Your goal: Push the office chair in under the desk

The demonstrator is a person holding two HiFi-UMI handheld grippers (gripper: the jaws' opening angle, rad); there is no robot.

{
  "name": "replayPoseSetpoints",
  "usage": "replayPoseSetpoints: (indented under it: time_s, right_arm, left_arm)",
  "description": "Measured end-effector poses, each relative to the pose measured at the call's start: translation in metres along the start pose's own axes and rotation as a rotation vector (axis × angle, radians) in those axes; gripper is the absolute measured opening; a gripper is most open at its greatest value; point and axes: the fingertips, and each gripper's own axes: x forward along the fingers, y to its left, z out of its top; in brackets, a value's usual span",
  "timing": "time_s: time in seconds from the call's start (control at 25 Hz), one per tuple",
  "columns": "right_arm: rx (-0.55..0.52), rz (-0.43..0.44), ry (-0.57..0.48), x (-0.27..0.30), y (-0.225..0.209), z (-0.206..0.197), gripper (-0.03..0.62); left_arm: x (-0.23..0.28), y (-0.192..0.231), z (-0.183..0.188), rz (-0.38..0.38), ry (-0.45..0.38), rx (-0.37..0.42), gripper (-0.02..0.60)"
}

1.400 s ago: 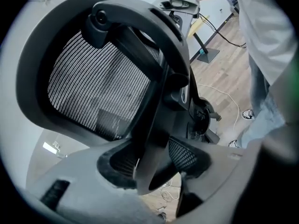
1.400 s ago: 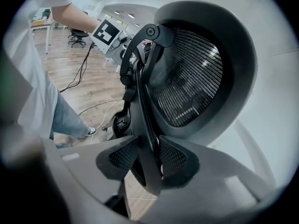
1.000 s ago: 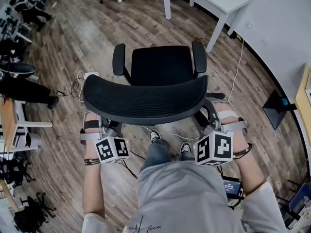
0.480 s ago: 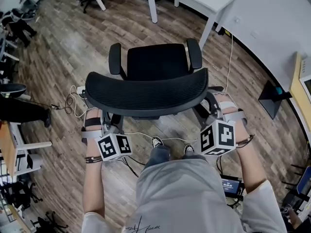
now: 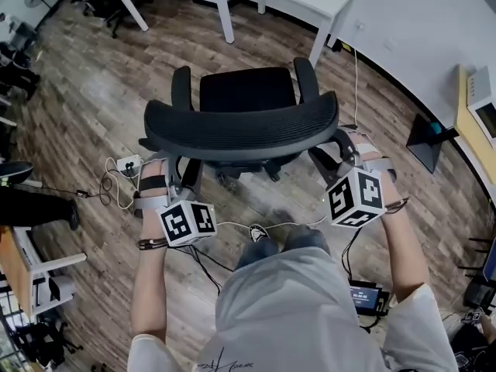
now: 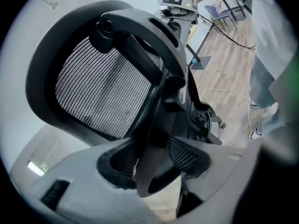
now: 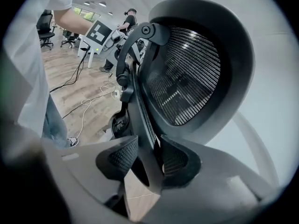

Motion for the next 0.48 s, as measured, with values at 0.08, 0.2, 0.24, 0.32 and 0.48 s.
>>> replayPoseSetpoints:
  time_s: [0.08,0.2,0.24,0.32,0.48]
  right_arm:
    - [0.014,-0.013,0.007,0.005,-0.005,0.001,0.156]
    - [0.018,-0.029,0.007,0.014,-0.01,0.006,0.156]
    - [0.018,-0.031,0.005,0.017,-0.011,0.009,0.156]
    - [0.022,-0.035,0.003,0.023,-0.013,0.013,0.156]
    - [0.044,-0.045,0.021,0.033,-0.024,0.017,0.156]
  left_arm:
    - [0.008,0.006,-0.001,-0.004,-0.016,0.007,0.207]
    - [0.02,0.015,-0.007,-0.006,-0.028,0.005,0.207]
    - [0.024,0.017,-0.01,-0.007,-0.032,0.004,0.209]
    - [0.03,0.022,-0.014,-0.007,-0.045,0.003,0.209]
    - [0.045,0.034,-0.017,0.002,-0.064,-0.003,0.21]
